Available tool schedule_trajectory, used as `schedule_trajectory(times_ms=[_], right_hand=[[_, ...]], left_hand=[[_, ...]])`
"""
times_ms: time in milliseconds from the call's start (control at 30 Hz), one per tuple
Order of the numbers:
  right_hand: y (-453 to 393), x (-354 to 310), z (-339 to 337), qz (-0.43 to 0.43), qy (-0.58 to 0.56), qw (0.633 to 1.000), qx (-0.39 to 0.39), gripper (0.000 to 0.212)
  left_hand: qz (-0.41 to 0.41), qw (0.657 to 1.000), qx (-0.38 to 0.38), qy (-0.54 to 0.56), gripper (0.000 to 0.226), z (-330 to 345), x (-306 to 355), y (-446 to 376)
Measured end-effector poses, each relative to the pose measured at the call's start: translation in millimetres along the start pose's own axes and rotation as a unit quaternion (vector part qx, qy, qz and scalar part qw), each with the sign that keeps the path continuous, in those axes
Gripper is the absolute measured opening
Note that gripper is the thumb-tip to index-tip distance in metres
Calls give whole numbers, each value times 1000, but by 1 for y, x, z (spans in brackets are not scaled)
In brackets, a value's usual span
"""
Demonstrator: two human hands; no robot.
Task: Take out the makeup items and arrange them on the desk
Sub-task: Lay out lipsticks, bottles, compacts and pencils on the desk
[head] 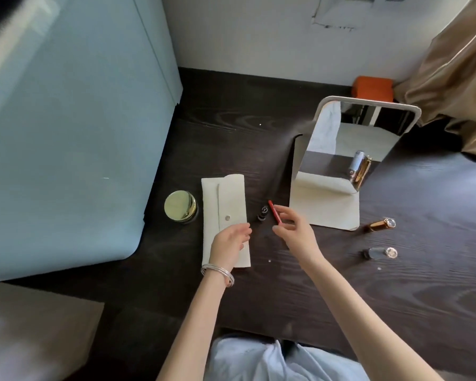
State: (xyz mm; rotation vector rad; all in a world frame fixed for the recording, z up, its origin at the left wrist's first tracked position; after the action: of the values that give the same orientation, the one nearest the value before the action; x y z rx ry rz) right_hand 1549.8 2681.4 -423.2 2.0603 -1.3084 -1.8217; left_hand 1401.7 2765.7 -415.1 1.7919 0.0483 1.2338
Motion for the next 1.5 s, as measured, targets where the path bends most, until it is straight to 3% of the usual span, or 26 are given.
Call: schedule_trajectory(times_ms=[167, 300, 367, 433, 533, 700, 900, 1100, 1400, 1500], right_hand=[[-35, -16, 25, -80, 128, 989, -2, 63], [-38, -22, 29, -102, 219, 969, 46, 23], [-28, -25, 25, -95, 175, 978, 64, 14], [-12, -28, 17, -78, 108, 987, 85, 20], [12, -28, 15, -59, 14, 995, 83, 26], [37, -11, 1, -19, -60, 991, 118, 33], [48, 15, -18, 44, -123, 982, 136, 32], [36, 27, -22, 107, -225, 964, 93, 32], [34, 28, -12, 149, -275, 950, -1, 28], [32, 25, -9, 137, -273, 952, -23, 25]], left_hand=[[11, 987, -25, -161, 31, -5, -7, -12], [21, 962, -56, -266, 40, 3, -3, -16], [40, 948, -65, -307, 46, 10, 2, -19], [77, 937, -82, -331, 47, 20, 9, -20], [94, 943, -136, -287, 29, 43, 14, -16], [89, 944, -190, -256, 28, 74, 9, 3], [78, 919, -197, -333, 17, 94, 15, 16], [37, 891, -150, -428, 25, 107, 27, 9], [-59, 914, -119, -383, 16, 106, 8, 4], [-108, 961, -153, -203, 13, 107, 2, 11]])
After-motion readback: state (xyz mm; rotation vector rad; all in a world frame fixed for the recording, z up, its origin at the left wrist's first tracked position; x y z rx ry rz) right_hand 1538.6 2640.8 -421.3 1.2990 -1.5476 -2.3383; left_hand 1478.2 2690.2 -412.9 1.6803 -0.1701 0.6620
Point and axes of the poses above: each hand's wrist, its own y-axis away from the middle knuckle, its own z-axis out of the palm, x = y × z, the point moved 8 cm from there along -y, towards the middle knuckle, and after that the axes turned 5 degrees about -x, right-handed, at the moved point
